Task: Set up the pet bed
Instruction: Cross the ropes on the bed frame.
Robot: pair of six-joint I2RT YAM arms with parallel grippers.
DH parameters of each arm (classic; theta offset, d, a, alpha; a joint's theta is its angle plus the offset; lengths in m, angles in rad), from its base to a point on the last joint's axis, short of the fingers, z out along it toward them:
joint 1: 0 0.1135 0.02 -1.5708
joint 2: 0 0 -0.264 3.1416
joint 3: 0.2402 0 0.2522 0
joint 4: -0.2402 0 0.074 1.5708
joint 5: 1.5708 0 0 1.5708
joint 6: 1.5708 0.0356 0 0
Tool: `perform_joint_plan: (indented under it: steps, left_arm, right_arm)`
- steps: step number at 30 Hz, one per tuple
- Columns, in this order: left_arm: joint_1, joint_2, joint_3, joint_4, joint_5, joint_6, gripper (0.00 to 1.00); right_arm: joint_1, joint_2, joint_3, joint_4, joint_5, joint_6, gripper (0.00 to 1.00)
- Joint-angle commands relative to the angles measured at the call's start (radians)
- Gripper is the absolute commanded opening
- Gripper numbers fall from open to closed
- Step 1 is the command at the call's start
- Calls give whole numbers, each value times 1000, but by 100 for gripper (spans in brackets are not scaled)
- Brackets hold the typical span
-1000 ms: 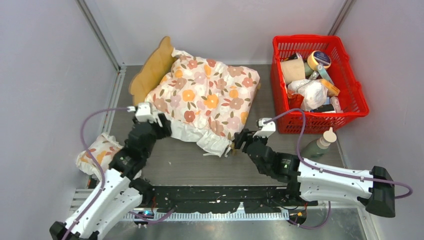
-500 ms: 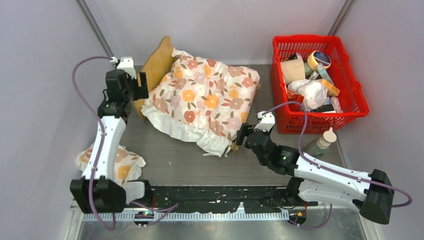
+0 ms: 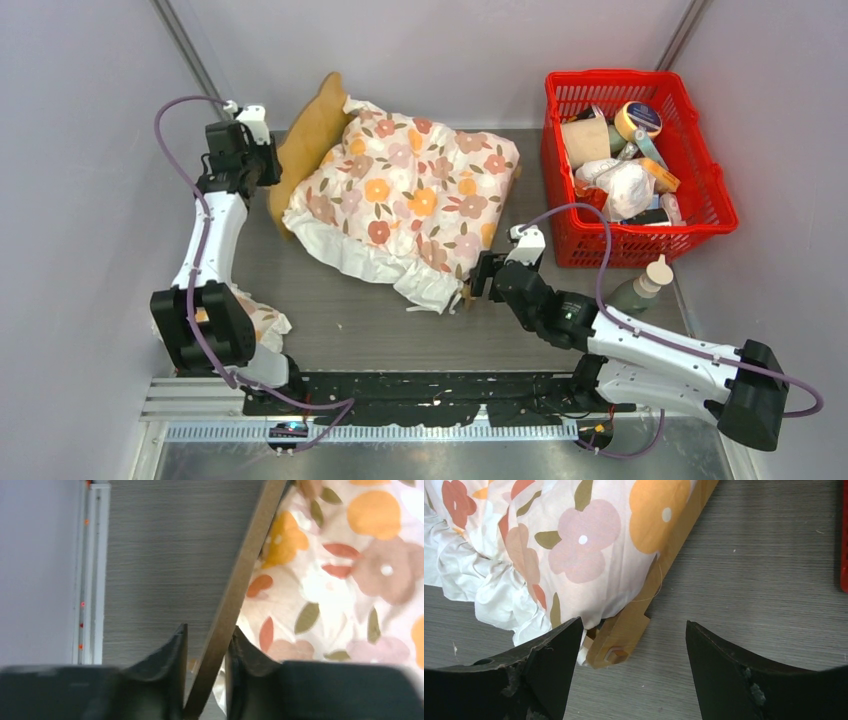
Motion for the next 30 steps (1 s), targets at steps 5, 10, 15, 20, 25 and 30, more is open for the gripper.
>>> perform_joint_plan:
  steps: [5,10,15,20,25,30]
  left_arm:
    - [6,-90,29,-65,-47,-76,0]
    - [7,-241,-53,-91,-147,-228,0]
    - [6,-391,-170,-73,-9,-153,0]
    - [6,-524,-272,-121,91,-163,1]
    - [5,-626,-400,-13,202,-257,26]
    - [-8,-662,-422,-63,288,-349,44]
  right_arm:
    - [-72,28,60,23,-24,-148,81]
    - [-75,27,106,118,-175,-413,81]
    - [-75,-19,116,161,-220,-488,81]
    - [-65,29,123,288,-336,-527,80]
    - [64,181,184,478,-318,-630,80]
    - [164,500,395,493,-275,-728,80]
